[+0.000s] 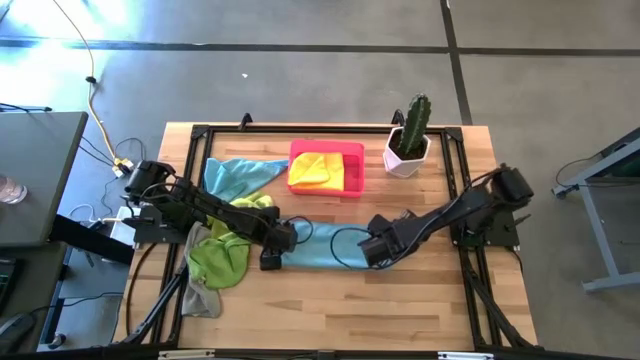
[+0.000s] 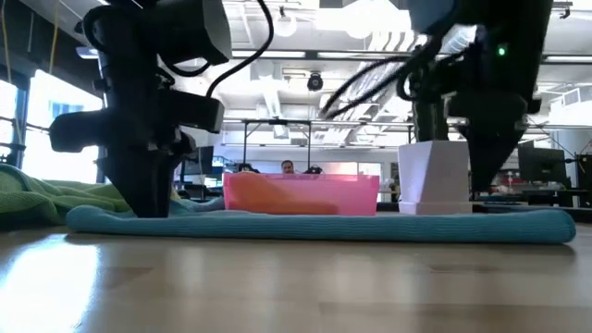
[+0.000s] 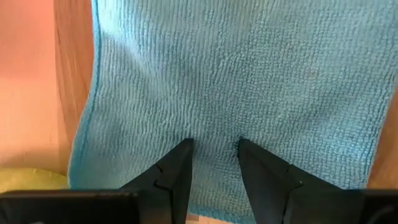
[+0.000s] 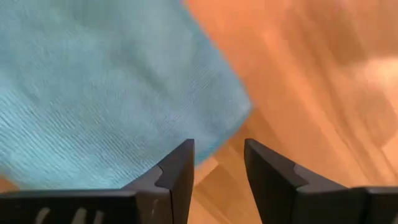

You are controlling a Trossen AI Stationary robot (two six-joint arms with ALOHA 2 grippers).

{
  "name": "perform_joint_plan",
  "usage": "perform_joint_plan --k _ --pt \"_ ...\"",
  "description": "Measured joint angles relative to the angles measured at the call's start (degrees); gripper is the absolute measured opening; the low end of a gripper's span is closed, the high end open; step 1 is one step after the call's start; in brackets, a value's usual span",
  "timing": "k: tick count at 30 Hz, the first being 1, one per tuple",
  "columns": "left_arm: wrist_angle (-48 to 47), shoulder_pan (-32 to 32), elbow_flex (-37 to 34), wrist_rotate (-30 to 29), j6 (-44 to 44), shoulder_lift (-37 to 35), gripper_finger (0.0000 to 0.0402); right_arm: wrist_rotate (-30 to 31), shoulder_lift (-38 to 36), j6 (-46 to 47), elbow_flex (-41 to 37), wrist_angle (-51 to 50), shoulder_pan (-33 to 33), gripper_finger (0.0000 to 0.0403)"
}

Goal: Fold microfiber towels
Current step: Fold the bottom light blue microfiber cloth on the table

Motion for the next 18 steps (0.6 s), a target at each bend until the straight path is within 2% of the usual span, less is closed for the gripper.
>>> perform_joint_plan --k 8,14,18 --pt "-0.98 -0.03 1.35 -1.51 5.31 -0.72 0.0122 -0.57 -4.75 17.73 -4.05 2.93 4.57 0.0134" --pt "-0.97 -0.03 1.4 -1.54 7.27 -0.24 0.0122 -1.57 -5.73 29.98 -11.88 17.87 9.45 0.0134" --pt "-0.97 -0.03 1.4 -1.71 8.67 -0.23 0.0122 -1.27 -5.73 31.73 -15.61 25.71 10.25 0.0134"
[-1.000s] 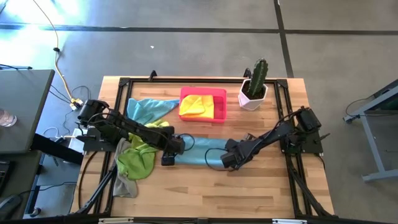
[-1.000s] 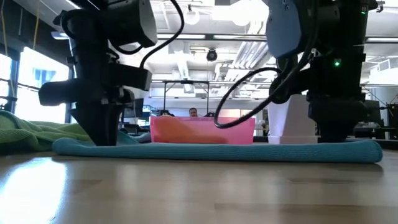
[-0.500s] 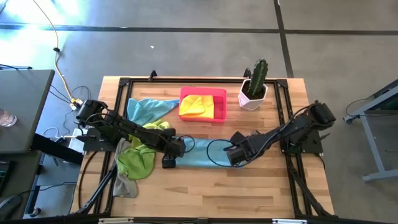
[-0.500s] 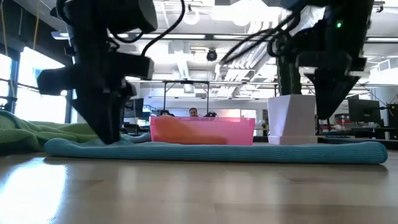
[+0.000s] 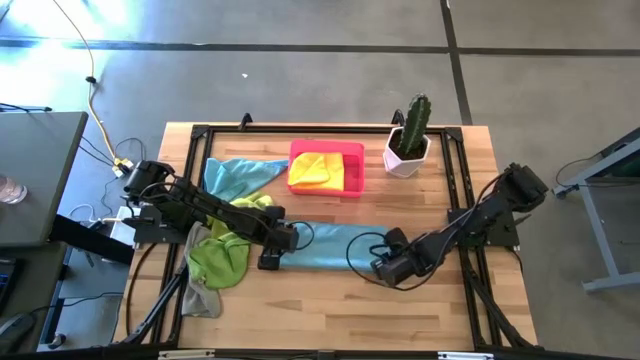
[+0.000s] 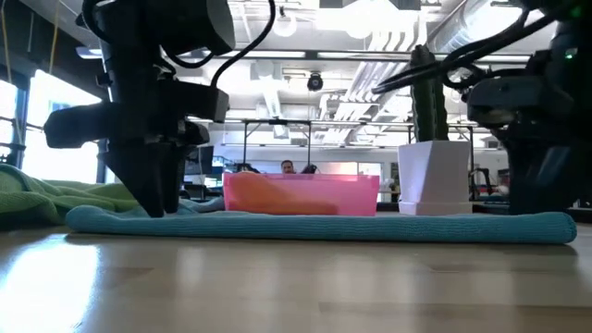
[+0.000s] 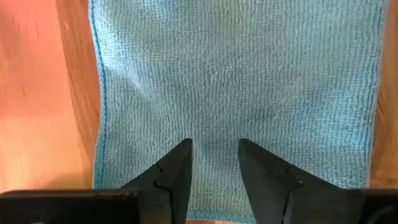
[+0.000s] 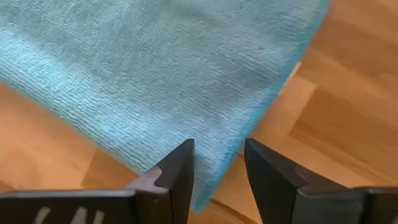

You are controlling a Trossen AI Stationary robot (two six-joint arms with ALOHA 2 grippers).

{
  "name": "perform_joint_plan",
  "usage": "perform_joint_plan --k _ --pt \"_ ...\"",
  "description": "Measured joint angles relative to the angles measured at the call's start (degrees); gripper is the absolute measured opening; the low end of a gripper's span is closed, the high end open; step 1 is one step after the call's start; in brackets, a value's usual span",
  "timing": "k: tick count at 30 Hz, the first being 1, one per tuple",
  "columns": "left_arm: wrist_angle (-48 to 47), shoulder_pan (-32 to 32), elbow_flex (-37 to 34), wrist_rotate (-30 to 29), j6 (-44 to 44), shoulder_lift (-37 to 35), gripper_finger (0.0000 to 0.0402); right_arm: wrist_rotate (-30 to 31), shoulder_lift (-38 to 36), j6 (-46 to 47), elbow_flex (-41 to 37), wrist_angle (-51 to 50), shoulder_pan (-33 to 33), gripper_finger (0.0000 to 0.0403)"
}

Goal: Fold microfiber towels
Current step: Fold the bottom light blue microfiber cloth on the table

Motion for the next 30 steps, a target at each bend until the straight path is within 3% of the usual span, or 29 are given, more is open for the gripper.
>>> perform_joint_plan --k 8,21,30 --pt "-0.26 0.06 0.33 3.71 -1.2 2.66 0.0122 1.06 0.0 -3.17 -0.48 -1.46 -0.02 0.0134" --pt "0.85 -4.28 0.44 6.67 -9.05 4.35 0.0122 1.86 0.56 0.69 -0.41 -1.8 -3.08 0.0135" --pt "0.92 -5.62 0.37 7.95 -9.4 4.35 0.0122 1.17 0.81 0.87 -0.39 -1.86 -5.43 0.0214"
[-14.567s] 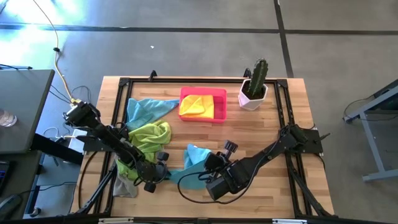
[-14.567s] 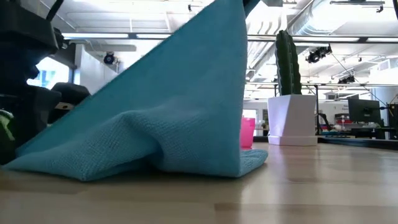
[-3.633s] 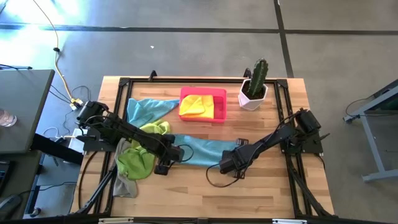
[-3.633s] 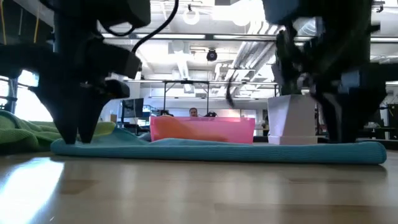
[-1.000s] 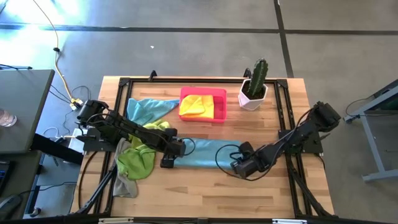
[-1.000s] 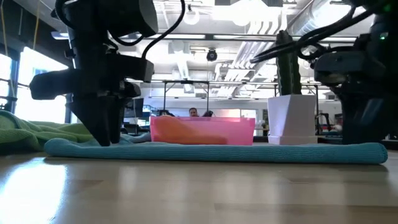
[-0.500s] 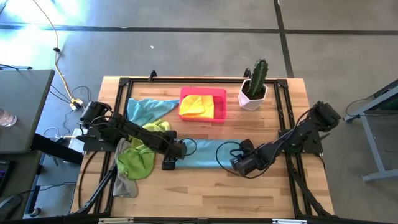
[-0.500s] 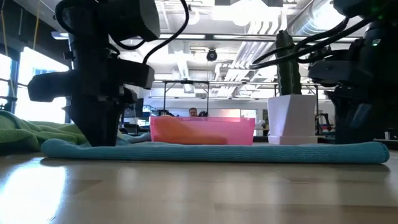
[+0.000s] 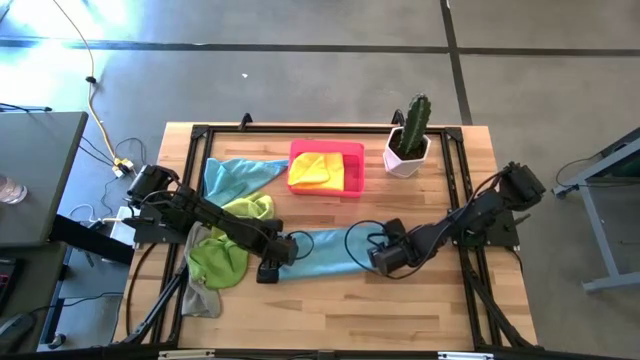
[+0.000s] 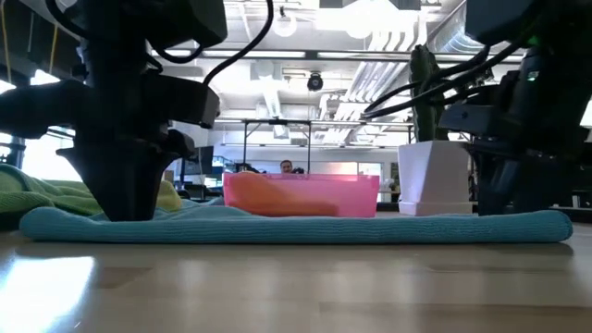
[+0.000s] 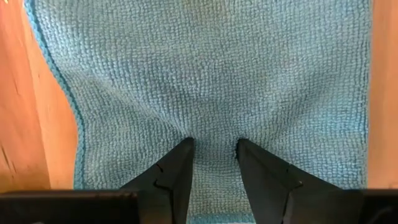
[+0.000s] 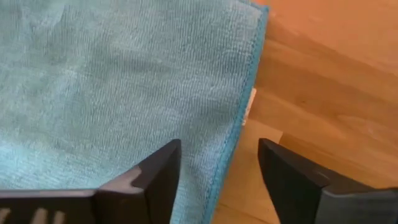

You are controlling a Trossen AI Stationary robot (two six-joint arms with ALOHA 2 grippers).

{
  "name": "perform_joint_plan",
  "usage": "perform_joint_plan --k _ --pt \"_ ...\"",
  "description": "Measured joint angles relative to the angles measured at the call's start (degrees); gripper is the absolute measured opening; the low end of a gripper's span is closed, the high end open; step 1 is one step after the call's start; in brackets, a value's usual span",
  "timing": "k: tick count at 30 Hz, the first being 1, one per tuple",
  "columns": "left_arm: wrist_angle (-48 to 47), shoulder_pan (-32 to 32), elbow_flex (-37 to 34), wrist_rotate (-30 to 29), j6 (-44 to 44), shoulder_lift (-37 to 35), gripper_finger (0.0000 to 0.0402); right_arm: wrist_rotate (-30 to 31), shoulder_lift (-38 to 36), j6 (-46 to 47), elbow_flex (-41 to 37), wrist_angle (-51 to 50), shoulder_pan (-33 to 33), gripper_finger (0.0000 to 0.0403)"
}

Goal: Fold microfiber towels
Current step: Fold the bottom light blue microfiber cloth on the table

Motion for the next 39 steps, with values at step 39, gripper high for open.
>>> perform_joint_plan --k 39 --pt "0.72 0.0 -0.07 -1.37 0.81 -0.02 0.0122 -0.59 3.45 0.19 0.04 3.54 -0.71 0.0152"
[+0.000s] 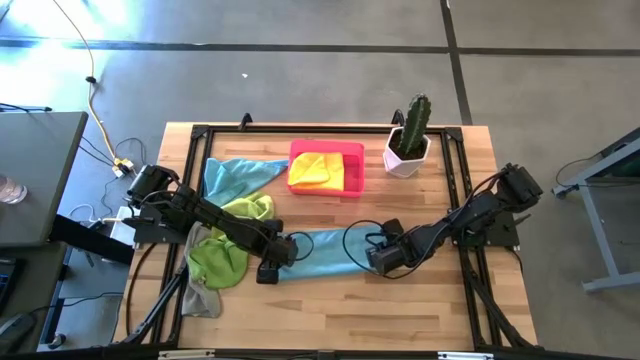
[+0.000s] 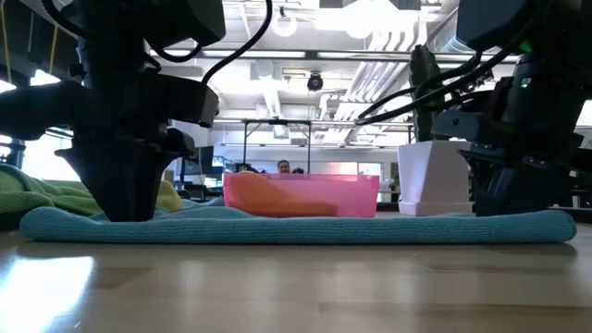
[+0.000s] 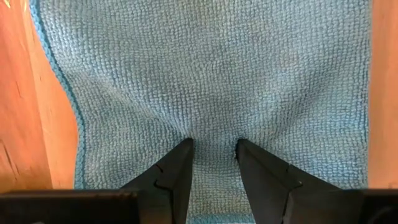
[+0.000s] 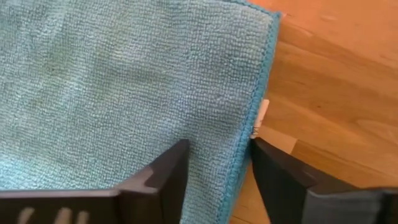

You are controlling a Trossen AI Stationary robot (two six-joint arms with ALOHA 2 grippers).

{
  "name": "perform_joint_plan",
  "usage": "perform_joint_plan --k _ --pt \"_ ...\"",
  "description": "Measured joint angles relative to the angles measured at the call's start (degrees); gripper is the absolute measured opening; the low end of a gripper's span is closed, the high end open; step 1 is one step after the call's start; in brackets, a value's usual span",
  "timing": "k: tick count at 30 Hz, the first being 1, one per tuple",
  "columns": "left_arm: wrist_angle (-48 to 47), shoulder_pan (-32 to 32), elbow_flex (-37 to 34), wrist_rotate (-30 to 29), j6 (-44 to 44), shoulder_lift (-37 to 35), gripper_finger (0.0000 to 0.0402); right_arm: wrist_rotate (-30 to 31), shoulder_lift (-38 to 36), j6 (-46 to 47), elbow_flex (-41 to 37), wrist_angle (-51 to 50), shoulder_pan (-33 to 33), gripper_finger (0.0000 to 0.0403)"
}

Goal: Fold microfiber towels
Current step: Fold the bottom light blue microfiber cloth on the table

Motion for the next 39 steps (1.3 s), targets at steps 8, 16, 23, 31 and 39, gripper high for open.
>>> perform_joint_plan --k 8,16,23,31,39 --pt "0.17 0.0 -0.04 -0.44 0.01 0.0 0.0122 0.53 0.18 1.6 -0.02 0.85 0.07 0.0059" --pt "-1.41 -0.02 1.72 -2.23 1.14 0.36 0.0122 1.13 0.2 1.4 0.0 1.81 0.8 0.0003" --pt "-4.78 0.0 3.14 -2.85 1.6 0.52 0.0122 2.04 0.25 1.33 0.14 -0.36 2.85 0.0001" --pt "-6.41 0.0 3.19 -3.19 0.98 0.5 0.0122 -1.49 0.12 0.38 0.31 -4.48 2.97 0.0" --pt "-6.57 0.04 3.21 -3.41 0.96 0.46 0.0122 -6.78 -4.91 -0.72 -0.05 -7.05 2.99 0.0"
